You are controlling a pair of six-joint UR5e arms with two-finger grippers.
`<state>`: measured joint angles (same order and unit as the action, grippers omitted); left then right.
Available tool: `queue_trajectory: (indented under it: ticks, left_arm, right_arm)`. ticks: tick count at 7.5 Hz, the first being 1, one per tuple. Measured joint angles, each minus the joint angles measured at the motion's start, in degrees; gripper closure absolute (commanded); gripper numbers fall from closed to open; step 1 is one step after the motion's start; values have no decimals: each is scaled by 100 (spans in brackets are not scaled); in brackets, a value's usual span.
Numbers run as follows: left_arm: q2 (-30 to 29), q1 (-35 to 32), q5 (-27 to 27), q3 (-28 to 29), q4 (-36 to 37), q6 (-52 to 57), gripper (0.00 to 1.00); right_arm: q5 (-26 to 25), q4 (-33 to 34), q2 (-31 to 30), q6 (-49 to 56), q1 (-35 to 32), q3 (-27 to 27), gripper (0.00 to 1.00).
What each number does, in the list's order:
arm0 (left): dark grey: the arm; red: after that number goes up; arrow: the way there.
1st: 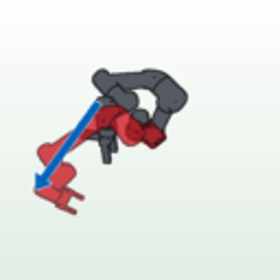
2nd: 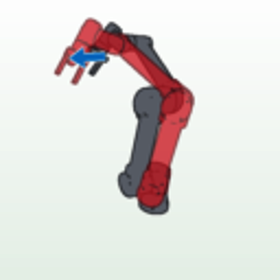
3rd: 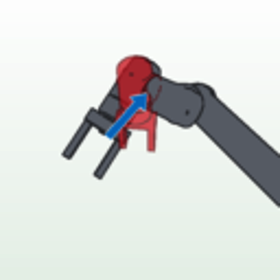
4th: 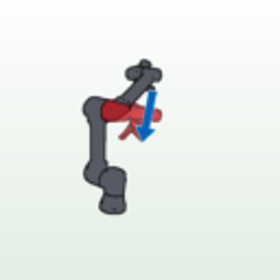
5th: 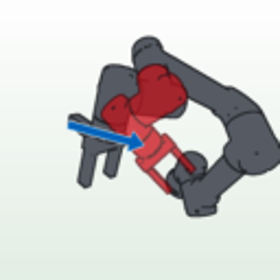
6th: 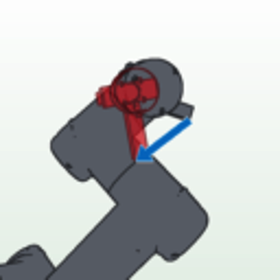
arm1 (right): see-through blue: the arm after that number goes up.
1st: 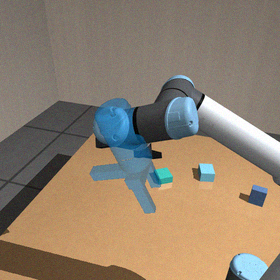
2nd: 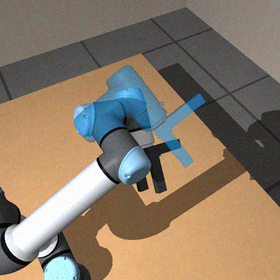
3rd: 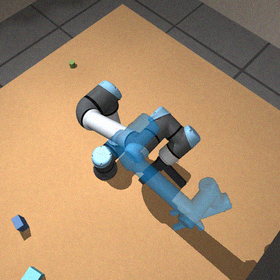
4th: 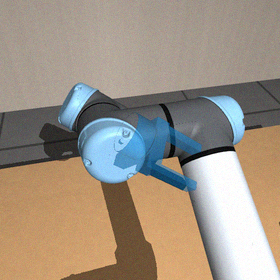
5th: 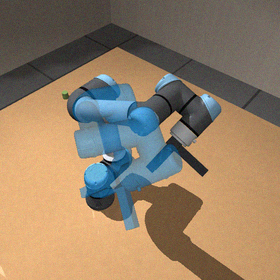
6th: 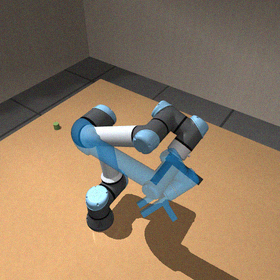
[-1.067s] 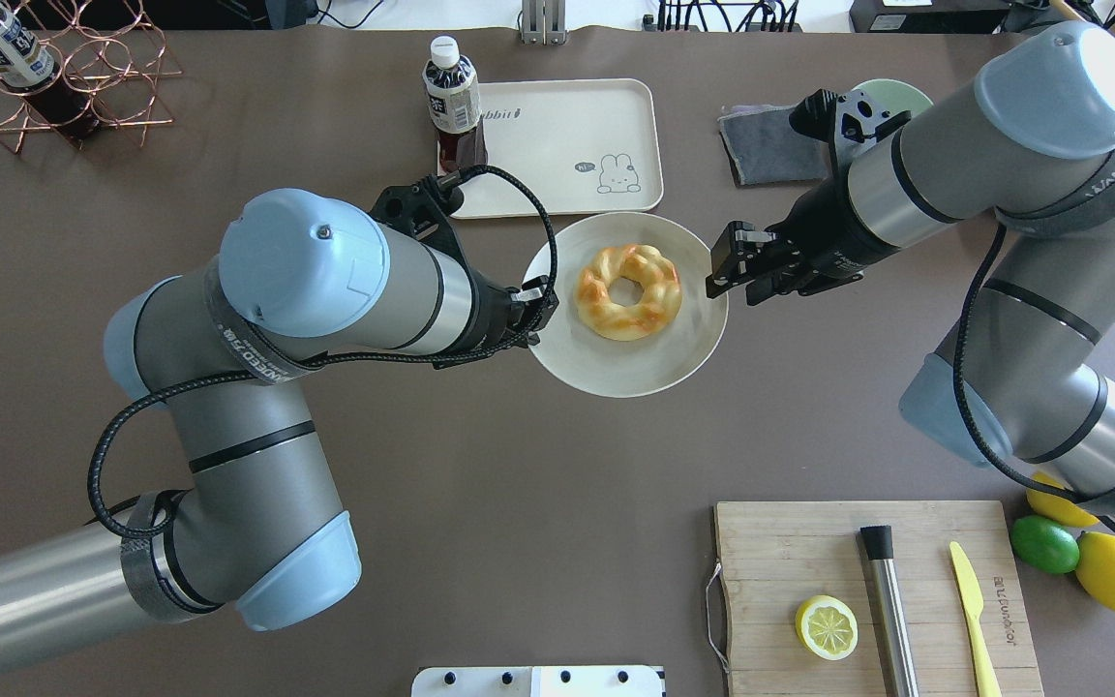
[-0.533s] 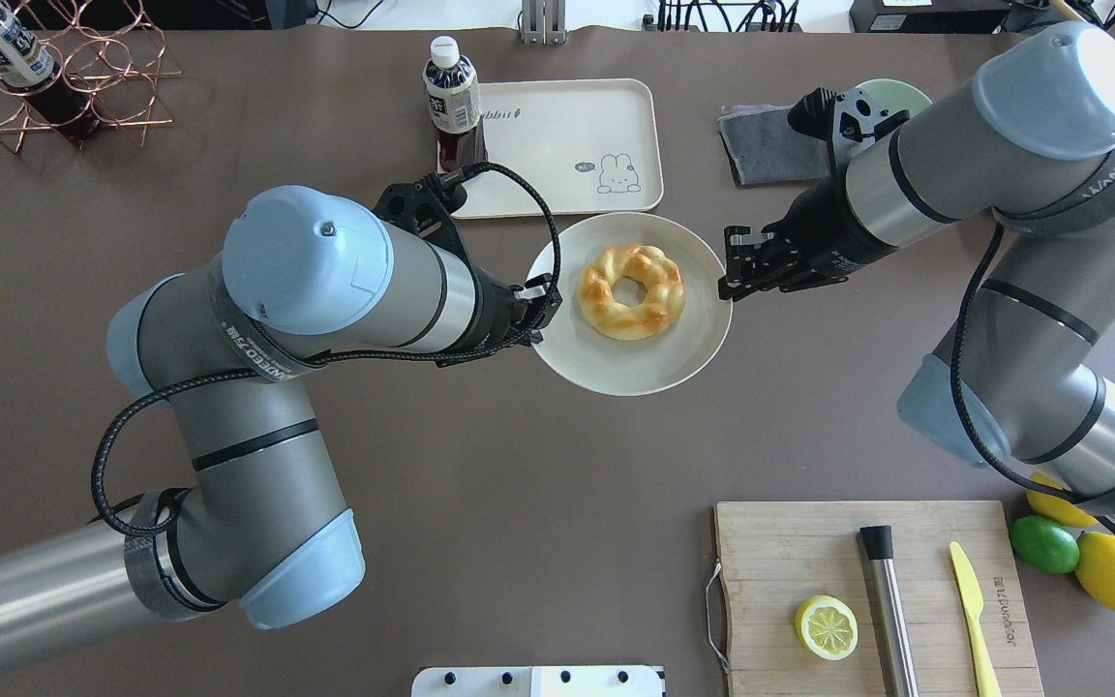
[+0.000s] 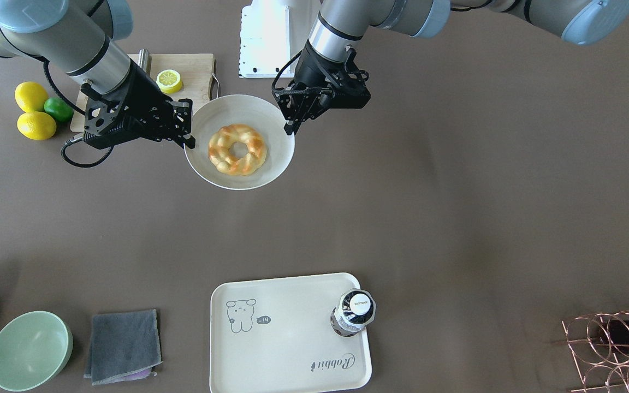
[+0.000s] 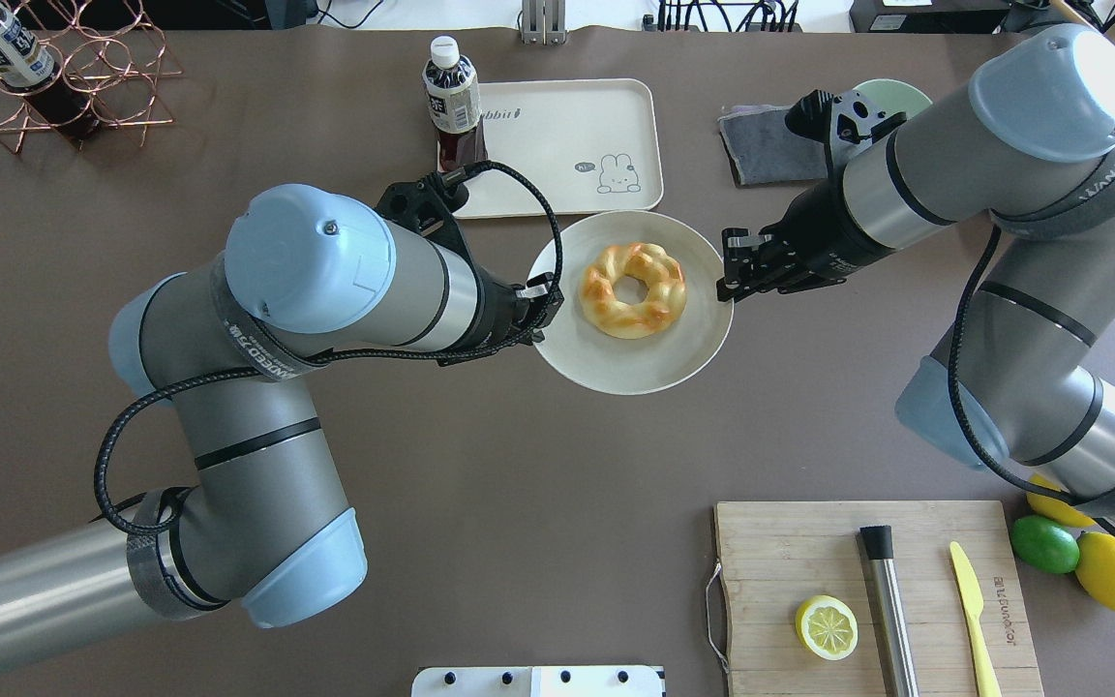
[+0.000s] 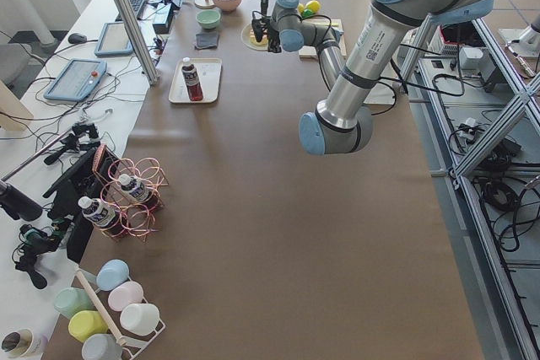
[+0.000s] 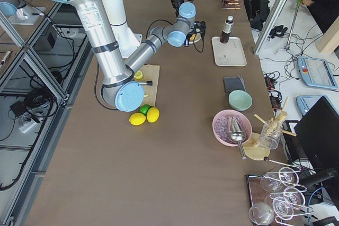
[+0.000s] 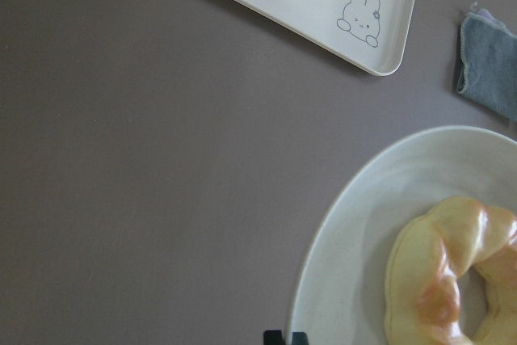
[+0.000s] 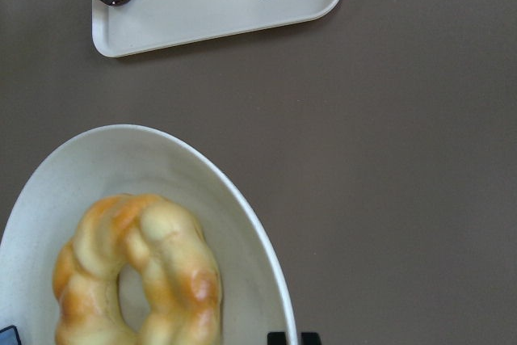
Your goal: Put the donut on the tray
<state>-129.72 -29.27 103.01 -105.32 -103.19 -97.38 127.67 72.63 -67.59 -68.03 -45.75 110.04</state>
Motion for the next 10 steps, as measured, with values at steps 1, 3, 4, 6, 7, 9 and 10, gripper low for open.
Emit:
queue_trajectory:
  ticks: [1, 3, 4, 6, 7, 9, 10]
  left_arm:
    - [0, 0, 0, 3, 0, 0, 100]
    - [-1, 0, 0, 8, -1, 6, 62]
    - [-1, 0, 0, 6, -3, 25, 3]
    - [3, 0, 3, -3, -4, 91, 0]
    - [2, 0, 10, -11, -1, 164, 0]
    - [-3, -8, 23, -33, 0, 339, 0]
    - [1, -26, 38, -38, 0, 371, 1]
  right_arm:
    - [-25, -2, -4, 0, 2, 0, 100]
    - [-41, -24, -19, 11, -13, 35, 100]
    - [-41, -27, -27, 15, -17, 59, 100]
    - [-40, -30, -25, 17, -20, 74, 100]
    - [-45, -30, -20, 17, -17, 73, 100]
    - [-53, -25, -12, 18, -13, 41, 100]
    - [-60, -19, -14, 26, -39, 9, 100]
